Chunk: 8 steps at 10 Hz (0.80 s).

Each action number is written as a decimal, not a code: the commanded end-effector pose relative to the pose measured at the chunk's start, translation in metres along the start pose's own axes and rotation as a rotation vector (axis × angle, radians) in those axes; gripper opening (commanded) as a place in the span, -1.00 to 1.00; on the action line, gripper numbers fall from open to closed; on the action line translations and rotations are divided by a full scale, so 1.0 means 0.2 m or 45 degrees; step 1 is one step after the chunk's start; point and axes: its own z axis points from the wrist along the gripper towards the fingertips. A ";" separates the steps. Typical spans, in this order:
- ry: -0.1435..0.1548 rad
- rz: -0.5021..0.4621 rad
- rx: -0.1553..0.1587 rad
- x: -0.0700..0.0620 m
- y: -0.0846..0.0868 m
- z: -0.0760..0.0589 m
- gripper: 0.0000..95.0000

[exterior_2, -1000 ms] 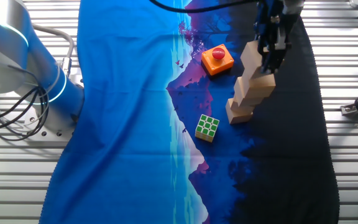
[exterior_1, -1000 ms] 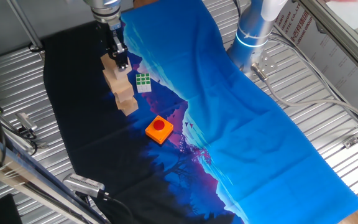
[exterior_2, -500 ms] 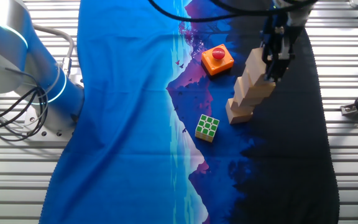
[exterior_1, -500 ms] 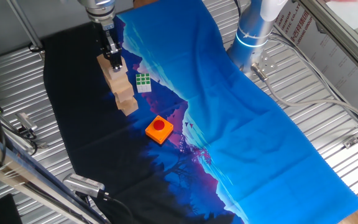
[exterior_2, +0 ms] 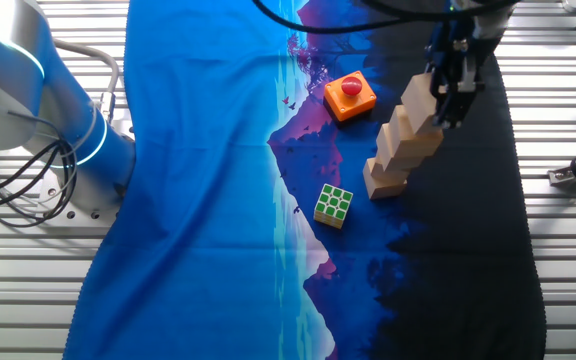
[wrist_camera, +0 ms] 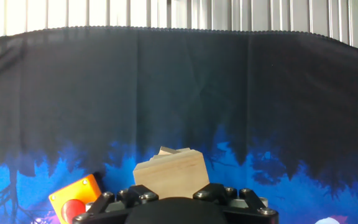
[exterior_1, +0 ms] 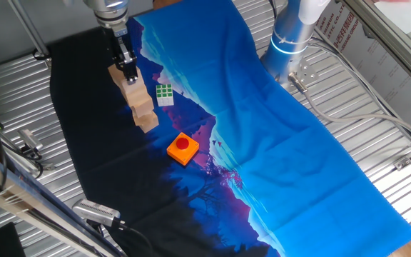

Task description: Stack the blocks in a vertical line of five

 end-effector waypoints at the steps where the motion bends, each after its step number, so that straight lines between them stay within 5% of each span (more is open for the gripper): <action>1: 0.006 -0.003 0.001 0.01 -0.01 0.00 -1.00; 8: 0.012 -0.001 -0.009 0.02 -0.02 0.03 -1.00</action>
